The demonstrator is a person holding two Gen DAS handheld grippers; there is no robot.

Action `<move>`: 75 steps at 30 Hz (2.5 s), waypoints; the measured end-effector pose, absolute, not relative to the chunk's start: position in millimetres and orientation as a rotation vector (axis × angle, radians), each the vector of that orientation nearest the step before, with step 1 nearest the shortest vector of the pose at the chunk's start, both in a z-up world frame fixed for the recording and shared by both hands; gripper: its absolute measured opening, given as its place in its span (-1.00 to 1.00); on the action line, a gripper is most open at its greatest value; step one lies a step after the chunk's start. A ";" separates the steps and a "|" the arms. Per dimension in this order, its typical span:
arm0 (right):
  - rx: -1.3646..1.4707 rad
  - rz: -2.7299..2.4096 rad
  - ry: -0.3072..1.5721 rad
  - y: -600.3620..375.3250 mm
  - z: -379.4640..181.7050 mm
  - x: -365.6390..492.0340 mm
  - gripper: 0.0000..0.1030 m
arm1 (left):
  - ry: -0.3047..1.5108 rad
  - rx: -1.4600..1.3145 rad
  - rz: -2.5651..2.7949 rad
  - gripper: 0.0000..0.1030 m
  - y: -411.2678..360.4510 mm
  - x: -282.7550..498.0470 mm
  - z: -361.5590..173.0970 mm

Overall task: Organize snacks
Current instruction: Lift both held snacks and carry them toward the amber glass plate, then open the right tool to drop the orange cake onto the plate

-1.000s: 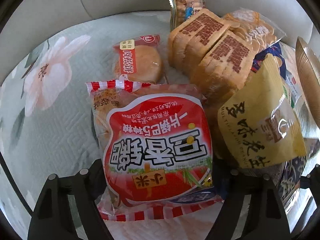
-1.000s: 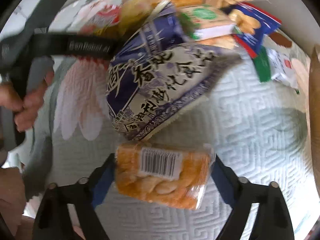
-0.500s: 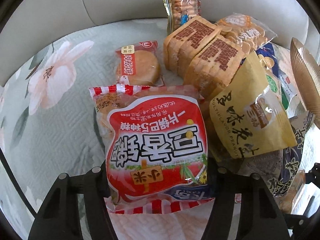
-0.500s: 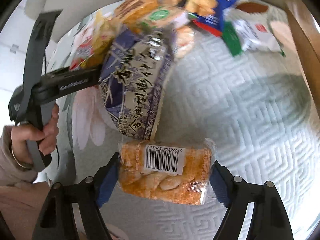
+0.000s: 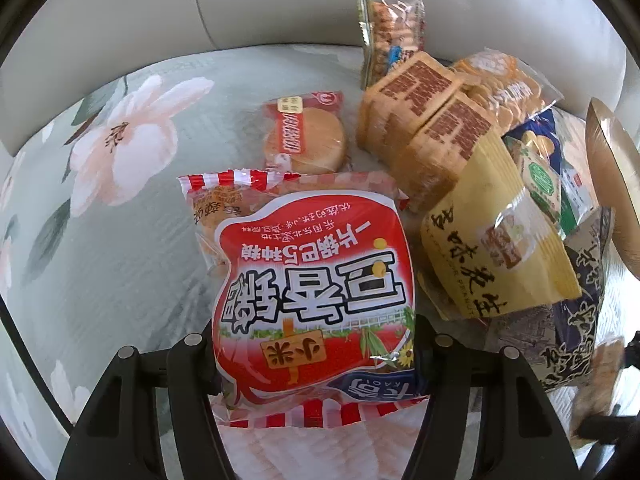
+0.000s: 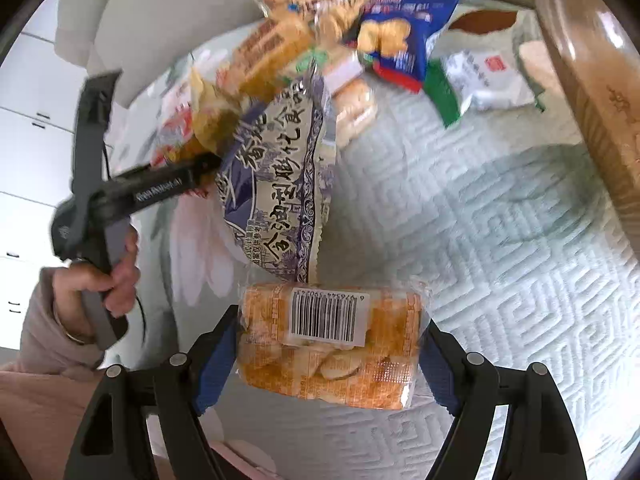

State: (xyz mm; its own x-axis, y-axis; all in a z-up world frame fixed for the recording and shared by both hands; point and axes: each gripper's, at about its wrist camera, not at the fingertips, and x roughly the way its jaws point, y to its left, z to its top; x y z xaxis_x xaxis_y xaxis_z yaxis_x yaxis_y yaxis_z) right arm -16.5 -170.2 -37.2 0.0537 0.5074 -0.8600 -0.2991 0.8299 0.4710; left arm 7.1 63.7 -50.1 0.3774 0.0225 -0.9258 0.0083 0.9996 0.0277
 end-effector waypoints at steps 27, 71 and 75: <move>0.148 0.511 1.258 -200.0 2.4 -13.6 0.55 | 1.112 0.029 0.016 0.21 53.0 4.9 -6.6; 0.324 0.094 1.081 -373.7 31.4 42.3 0.55 | 1.020 0.277 -0.477 0.21 -187.6 50.8 51.1; 0.363 0.091 1.081 -376.9 26.8 42.6 0.55 | 1.025 0.301 -0.489 0.21 -200.3 49.3 44.7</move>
